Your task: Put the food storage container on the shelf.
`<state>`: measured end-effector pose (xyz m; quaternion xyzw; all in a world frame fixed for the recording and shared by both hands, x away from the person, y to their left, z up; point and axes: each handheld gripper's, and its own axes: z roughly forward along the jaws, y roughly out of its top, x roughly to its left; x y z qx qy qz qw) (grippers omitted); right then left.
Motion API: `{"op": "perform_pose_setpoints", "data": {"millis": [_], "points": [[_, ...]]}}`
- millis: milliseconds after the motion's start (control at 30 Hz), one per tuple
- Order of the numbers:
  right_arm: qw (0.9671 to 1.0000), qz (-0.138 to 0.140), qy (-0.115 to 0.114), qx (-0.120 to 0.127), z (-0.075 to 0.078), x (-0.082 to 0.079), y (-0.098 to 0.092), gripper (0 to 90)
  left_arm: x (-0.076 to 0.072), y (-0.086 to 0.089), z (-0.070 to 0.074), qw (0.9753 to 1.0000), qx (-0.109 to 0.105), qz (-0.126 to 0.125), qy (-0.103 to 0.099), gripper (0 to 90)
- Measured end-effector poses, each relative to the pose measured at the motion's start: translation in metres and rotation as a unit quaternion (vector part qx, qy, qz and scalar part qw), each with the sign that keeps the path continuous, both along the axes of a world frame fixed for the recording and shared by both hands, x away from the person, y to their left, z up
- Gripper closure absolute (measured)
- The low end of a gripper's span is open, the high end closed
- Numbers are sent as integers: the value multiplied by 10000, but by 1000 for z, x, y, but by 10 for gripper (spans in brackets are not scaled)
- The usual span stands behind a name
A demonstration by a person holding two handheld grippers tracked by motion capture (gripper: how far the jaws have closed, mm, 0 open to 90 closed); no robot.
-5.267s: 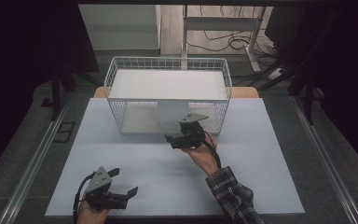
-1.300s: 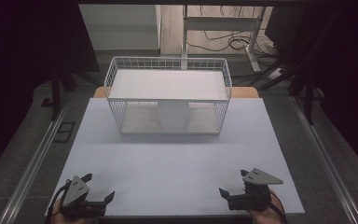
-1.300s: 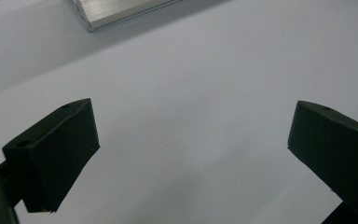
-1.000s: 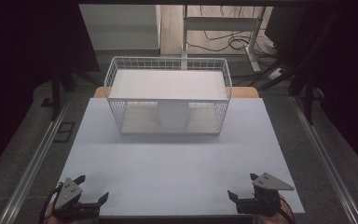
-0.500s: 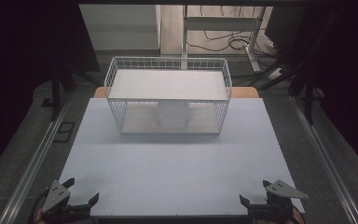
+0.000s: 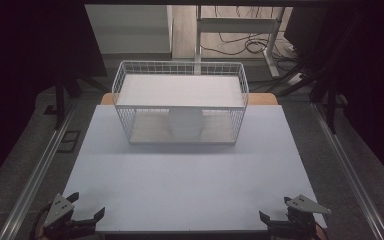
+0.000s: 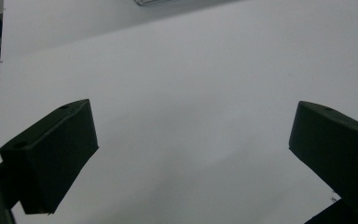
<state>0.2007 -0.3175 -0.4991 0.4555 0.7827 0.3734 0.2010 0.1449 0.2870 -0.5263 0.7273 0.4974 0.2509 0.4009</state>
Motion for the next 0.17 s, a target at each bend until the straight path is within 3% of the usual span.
{"op": "perform_pose_setpoints", "data": {"millis": [167], "points": [[9998,101,29,-179,-1,0,4,13,2,-3,0,9999,128,-29,61,9]]}}
